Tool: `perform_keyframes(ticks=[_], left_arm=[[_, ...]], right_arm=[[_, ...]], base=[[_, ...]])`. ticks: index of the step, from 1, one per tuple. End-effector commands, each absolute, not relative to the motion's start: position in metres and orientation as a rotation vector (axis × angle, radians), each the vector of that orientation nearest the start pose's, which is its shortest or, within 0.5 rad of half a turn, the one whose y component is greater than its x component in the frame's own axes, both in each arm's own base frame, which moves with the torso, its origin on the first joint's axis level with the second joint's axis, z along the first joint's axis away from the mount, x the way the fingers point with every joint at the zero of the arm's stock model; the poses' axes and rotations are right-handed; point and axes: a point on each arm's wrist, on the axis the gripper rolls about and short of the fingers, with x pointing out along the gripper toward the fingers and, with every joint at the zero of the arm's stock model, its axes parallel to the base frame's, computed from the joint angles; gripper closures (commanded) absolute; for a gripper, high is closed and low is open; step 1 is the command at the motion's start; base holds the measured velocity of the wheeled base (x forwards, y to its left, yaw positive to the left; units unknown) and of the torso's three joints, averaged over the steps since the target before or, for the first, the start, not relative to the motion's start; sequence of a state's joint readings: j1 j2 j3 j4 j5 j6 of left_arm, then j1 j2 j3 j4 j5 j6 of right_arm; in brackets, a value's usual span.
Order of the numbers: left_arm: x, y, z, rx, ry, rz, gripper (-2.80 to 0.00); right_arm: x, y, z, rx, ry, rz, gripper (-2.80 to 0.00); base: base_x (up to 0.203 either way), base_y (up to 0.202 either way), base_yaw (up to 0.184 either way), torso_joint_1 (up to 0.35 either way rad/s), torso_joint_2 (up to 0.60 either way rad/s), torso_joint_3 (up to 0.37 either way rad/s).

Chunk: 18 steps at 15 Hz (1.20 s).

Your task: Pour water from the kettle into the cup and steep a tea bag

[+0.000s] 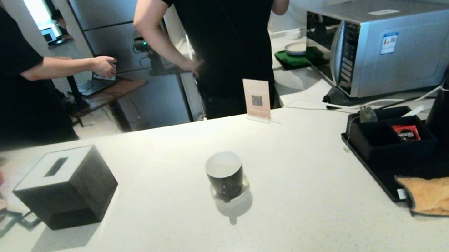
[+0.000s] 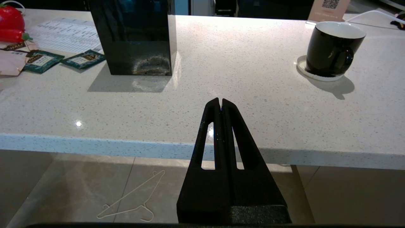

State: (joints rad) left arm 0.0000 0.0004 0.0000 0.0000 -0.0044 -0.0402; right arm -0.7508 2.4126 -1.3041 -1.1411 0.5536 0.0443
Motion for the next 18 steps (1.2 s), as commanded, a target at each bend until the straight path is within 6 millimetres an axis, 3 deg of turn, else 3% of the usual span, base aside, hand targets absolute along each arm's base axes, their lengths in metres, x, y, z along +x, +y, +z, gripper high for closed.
perform_keyframes(ticks=[1, 2, 3, 18], left_arm=[[-0.023, 0.000, 0.076, -0.040, 0.002, -0.004, 0.00], [-0.023, 0.000, 0.076, -0.040, 0.002, -0.005, 0.00], [-0.023, 0.000, 0.076, -0.040, 0.002, -0.005, 0.00], [-0.023, 0.000, 0.076, -0.040, 0.002, -0.004, 0.00]], right_arm=[[0.352, -0.311, 0.081, 0.020, -0.036, -0.193, -2.80], [0.352, -0.312, 0.082, 0.020, -0.036, -0.193, -2.80], [0.352, -0.312, 0.082, 0.019, -0.037, -0.192, 0.00], [0.350, -0.308, 0.092, 0.030, -0.051, -0.189, 0.00]], base=[[0.000, 0.000, 0.000, 0.000, 0.00, 0.000], [0.000, 0.000, 0.000, 0.000, 0.00, 0.000], [0.000, 0.000, 0.000, 0.000, 0.00, 0.000], [0.000, 0.000, 0.000, 0.000, 0.00, 0.000]])
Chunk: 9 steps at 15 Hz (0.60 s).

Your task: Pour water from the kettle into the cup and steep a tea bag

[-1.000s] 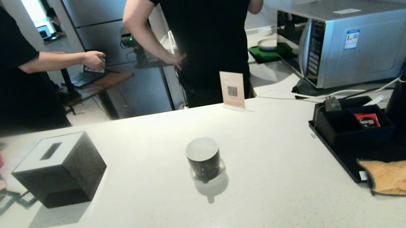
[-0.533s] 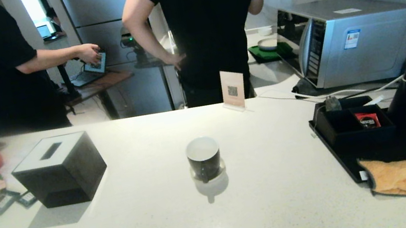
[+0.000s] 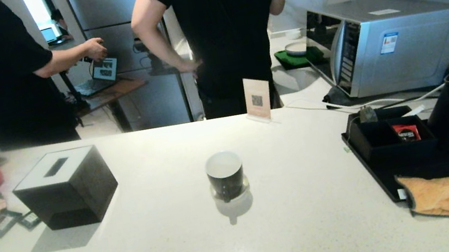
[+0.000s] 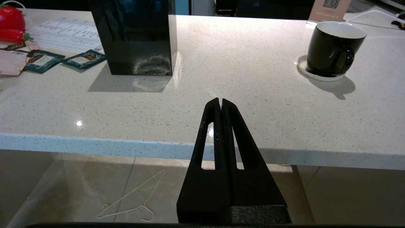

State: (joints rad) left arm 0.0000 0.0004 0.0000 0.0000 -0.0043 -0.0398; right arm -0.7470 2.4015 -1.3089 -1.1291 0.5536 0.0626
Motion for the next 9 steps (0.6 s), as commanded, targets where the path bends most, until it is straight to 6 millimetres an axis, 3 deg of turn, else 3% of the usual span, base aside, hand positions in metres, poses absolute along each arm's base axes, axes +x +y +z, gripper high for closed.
perform_keyframes(ticks=[1, 9], left_arm=[[-0.023, 0.000, 0.076, -0.040, 0.002, -0.005, 0.00], [-0.023, 0.000, 0.076, -0.040, 0.002, -0.005, 0.00]], right_arm=[[0.350, -0.308, 0.094, 0.028, -0.053, -0.189, 0.00], [0.336, -0.295, 0.121, 0.048, -0.075, -0.187, 0.00]], base=[[0.000, 0.000, 0.000, 0.000, 0.00, 0.000], [0.000, 0.000, 0.000, 0.000, 0.00, 0.000]])
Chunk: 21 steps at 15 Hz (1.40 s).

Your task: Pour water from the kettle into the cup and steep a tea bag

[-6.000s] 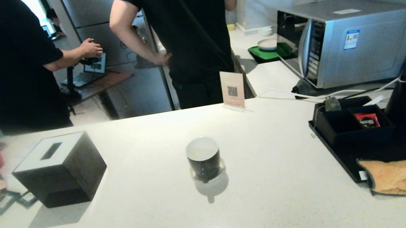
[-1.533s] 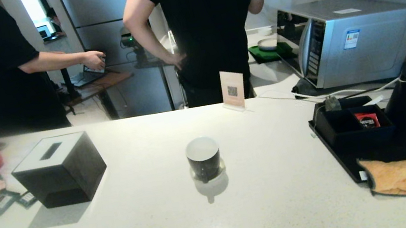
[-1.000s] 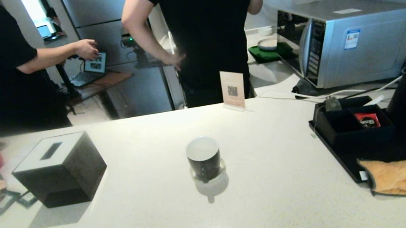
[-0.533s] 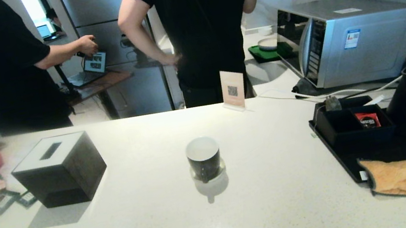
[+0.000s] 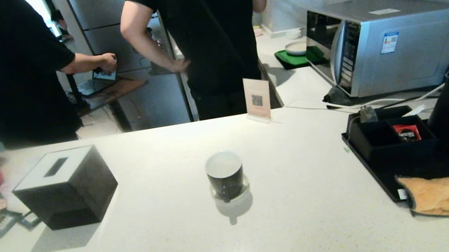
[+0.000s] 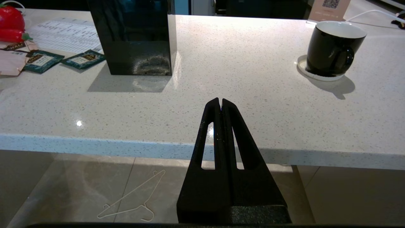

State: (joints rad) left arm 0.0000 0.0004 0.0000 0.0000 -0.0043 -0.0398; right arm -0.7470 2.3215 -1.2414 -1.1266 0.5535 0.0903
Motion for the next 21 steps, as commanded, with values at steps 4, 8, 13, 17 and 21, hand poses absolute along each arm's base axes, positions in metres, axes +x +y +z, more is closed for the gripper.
perform_keyframes(ticks=[4, 8, 13, 17, 21], left_arm=[[-0.023, 0.000, 0.076, -0.040, 0.002, -0.004, 0.00], [-0.023, 0.000, 0.076, -0.040, 0.002, -0.005, 0.00], [-0.023, 0.000, 0.076, -0.040, 0.002, -0.005, 0.00], [-0.023, 0.000, 0.076, -0.041, 0.002, -0.005, 0.00], [-0.023, 0.000, 0.076, -0.040, 0.002, -0.005, 0.00]], right_arm=[[0.322, -0.284, 0.139, 0.056, -0.085, -0.191, 0.00], [0.309, -0.275, 0.162, 0.049, -0.098, -0.200, 0.00], [0.297, -0.264, 0.192, 0.050, -0.103, -0.235, 0.00], [0.287, -0.252, 0.218, 0.051, -0.133, -0.227, 0.00], [0.283, -0.227, 0.243, 0.046, -0.144, -0.182, 0.00]], base=[[0.000, 0.000, 0.000, 0.000, 0.00, 0.000], [0.000, 0.000, 0.000, 0.000, 0.00, 0.000], [0.000, 0.000, 0.000, 0.000, 0.00, 0.000], [0.000, 0.000, 0.000, 0.000, 0.00, 0.000], [0.000, 0.000, 0.000, 0.000, 0.00, 0.000]])
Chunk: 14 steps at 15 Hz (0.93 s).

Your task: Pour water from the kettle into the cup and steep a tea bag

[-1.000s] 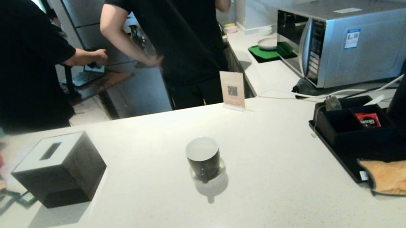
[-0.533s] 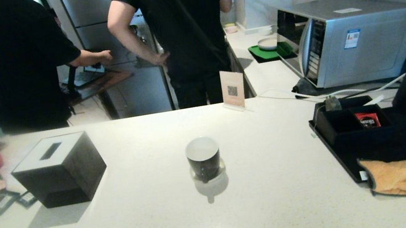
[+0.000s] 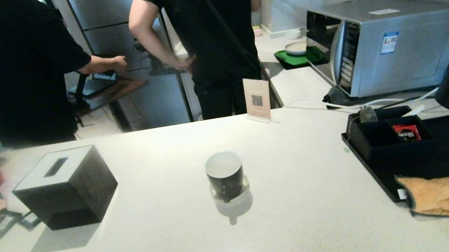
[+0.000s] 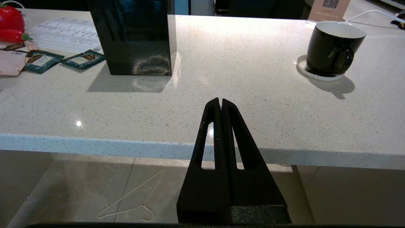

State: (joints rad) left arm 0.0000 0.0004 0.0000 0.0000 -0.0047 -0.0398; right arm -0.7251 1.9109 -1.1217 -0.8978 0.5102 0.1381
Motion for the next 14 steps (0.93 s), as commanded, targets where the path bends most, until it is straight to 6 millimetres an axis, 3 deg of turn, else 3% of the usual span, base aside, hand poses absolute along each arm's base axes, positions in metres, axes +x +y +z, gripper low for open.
perform_keyframes(ticks=[1, 5, 14], left_arm=[[-0.023, 0.000, 0.076, -0.040, 0.002, -0.005, 0.00], [-0.023, 0.000, 0.076, -0.041, 0.002, -0.005, 0.00], [-0.023, 0.000, 0.076, -0.040, 0.002, -0.005, 0.00]], right_arm=[[0.283, -0.218, 0.249, 0.043, -0.151, -0.163, 0.00], [0.279, -0.173, 0.269, 0.041, -0.163, -0.064, 0.00], [0.282, -0.061, 0.286, 0.043, -0.130, 0.102, 0.00]], base=[[0.000, 0.000, 0.000, 0.000, 0.00, 0.000], [0.000, 0.000, 0.000, 0.000, 0.00, 0.000], [0.000, 0.000, 0.000, 0.000, 0.00, 0.000]])
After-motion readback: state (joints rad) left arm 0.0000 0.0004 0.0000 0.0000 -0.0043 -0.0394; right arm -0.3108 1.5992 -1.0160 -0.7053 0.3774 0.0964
